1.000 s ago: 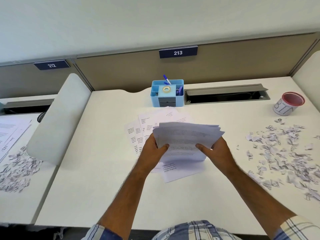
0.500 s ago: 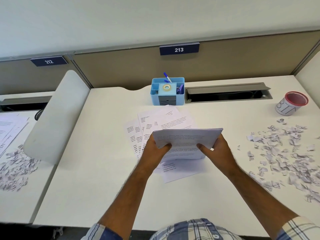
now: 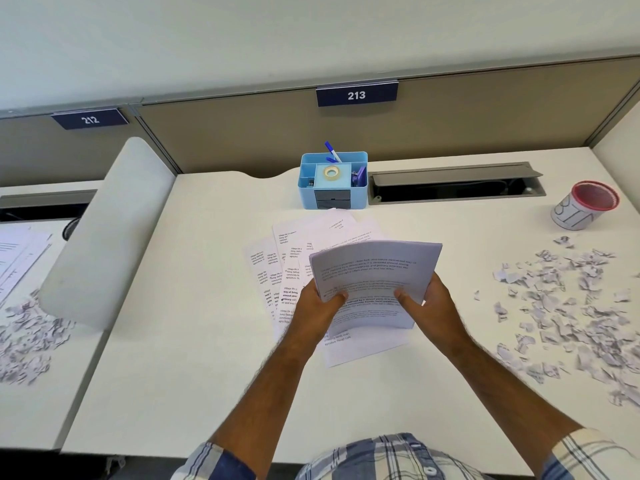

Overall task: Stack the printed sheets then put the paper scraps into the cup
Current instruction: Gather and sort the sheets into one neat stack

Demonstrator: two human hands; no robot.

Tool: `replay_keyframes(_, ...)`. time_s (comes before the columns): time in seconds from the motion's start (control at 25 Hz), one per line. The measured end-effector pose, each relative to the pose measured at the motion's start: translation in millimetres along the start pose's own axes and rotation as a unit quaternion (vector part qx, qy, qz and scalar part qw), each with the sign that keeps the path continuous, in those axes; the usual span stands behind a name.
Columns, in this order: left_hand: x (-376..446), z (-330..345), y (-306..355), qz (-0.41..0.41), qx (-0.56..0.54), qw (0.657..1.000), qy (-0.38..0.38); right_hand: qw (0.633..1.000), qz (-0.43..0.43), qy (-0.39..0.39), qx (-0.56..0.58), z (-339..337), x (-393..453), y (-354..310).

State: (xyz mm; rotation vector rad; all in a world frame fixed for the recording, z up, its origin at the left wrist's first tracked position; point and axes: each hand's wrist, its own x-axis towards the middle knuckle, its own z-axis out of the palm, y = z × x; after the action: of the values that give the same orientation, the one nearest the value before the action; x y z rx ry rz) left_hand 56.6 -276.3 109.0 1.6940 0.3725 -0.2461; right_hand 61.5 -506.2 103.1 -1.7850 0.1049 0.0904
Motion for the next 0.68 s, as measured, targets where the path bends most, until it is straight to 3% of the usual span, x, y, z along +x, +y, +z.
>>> replay_keyframes(0.28,3.7,12.1,8.7,0.013,0.005,1.0,-0.023,1.0,0.006,-0.013,-0.001,-19.0,5.9,13.3)
replay_keyframes(0.44,4.8,26.9,16.5,0.001,-0.039,0.999,-0.014,0.999,0.019,-0.041,-0.011,-37.0,4.8,26.4)
replay_keyframes(0.68,14.8,31.3,-13.1,-0.046,0.013,0.998,0.031,0.997,0.05,-0.046,-0.036,-57.7,12.3,58.9)
